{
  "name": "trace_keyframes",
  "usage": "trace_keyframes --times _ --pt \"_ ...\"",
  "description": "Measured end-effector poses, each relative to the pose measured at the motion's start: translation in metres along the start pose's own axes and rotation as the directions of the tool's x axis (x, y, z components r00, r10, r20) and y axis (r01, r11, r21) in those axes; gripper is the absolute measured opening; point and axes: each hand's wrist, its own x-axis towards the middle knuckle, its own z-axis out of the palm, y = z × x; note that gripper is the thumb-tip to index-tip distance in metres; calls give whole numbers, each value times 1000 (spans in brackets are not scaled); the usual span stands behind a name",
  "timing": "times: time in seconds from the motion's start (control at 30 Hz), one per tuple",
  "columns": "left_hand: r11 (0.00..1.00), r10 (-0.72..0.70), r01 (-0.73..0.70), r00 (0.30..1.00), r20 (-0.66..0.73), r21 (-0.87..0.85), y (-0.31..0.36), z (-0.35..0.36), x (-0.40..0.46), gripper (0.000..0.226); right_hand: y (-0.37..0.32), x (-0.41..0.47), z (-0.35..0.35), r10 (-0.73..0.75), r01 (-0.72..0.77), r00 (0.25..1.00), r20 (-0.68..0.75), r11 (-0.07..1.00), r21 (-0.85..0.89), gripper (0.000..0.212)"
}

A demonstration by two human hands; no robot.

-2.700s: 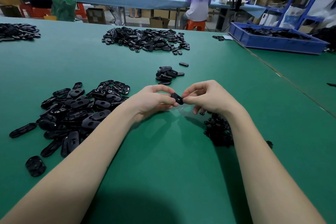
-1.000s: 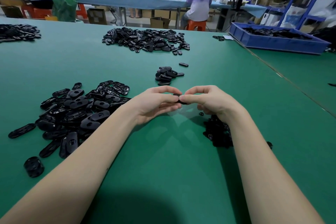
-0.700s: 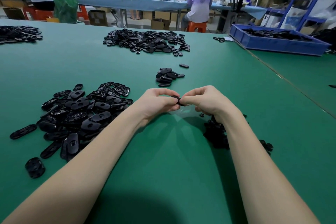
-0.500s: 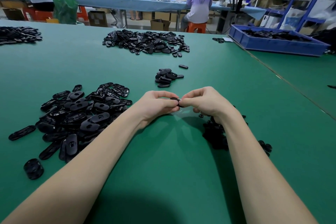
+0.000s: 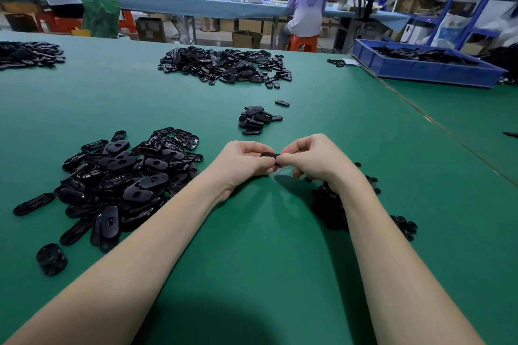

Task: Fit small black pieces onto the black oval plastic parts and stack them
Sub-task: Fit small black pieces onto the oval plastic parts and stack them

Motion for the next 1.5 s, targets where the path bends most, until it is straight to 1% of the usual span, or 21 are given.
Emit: trace_keyframes --times 0.13,0.3,0.33,0.4,0.43,0.47,0.5,0.57,0.63,0.67,0.7,0.77,0.83,0.93,1.0,1.03,1.1,1.23,1.37,1.43,1.5 --pt "1000 19 -19 1000 -10 22 -1 0 1 14 1 0 1 -33 32 999 -30 999 -38 13" --pt "997 39 -32 995 -94 76 -3 4 1 15 2 1 7 -85 79 993 -86 994 -73 17" --pt "996 51 -44 995 -90 83 -3 4 1 14 2 1 8 -103 97 990 -93 993 -69 17" --pt "989 111 -106 993 -50 104 -1 1 1 14 4 0 9 -120 120 988 -99 993 -8 14" --pt "976 165 -158 986 -34 152 0 -2 1 17 5 0 8 -113 118 989 -94 992 48 12" --pt "943 237 -225 971 -22 246 2 -5 2 18 5 -1 6 -100 108 992 -81 989 104 10" --pt "877 325 -299 946 -5 376 3 -8 2 19 4 -2 4 -89 97 994 -62 985 141 10" --pt "672 491 -433 868 75 600 5 -13 3 16 3 -2 0 -87 90 996 -26 984 151 11" --pt "497 578 -508 799 168 703 3 -19 4 15 1 -2 -1 -67 65 998 8 991 120 15" --pt "448 594 -514 783 186 732 2 -22 6 14 0 -2 -1 -41 37 998 37 994 101 17" --pt "425 602 -500 779 176 755 2 -25 8 14 0 -1 -1 -10 4 997 72 996 84 19" --pt "420 618 -436 780 101 796 4 -31 16 15 0 -1 -3 50 -56 992 112 997 53 21" --pt "413 621 -345 784 16 843 11 -35 28 15 0 -1 -7 87 -86 992 91 996 -23 17" --pt "366 584 -219 811 -39 904 27 -35 52 18 -1 -2 -16 135 -131 991 1 962 -240 19" --pt "358 552 -168 831 -63 918 37 -33 68 21 -3 -5 -20 152 -176 984 -91 896 -407 24" --pt "362 537 -148 840 -75 920 41 -32 76 23 -5 -7 -21 152 -192 981 -124 873 -447 26" --pt "374 503 -108 858 -103 921 44 -31 90 24 -7 -9 -23 149 -194 979 -135 876 -442 27" --pt "389 468 -51 871 -150 920 40 -33 103 23 -9 -11 -17 132 -150 989 -72 910 -386 25" --pt "476 482 -95 860 -169 874 33 -40 99 31 -9 -9 -12 100 -106 994 -37 915 -390 18" --pt "508 494 -125 852 -170 852 29 -44 96 31 -9 -8 -10 83 -88 996 -30 922 -376 16" --pt "527 480 -142 863 -156 838 26 -47 90 30 -10 -8 -6 66 -68 998 -18 918 -391 16"
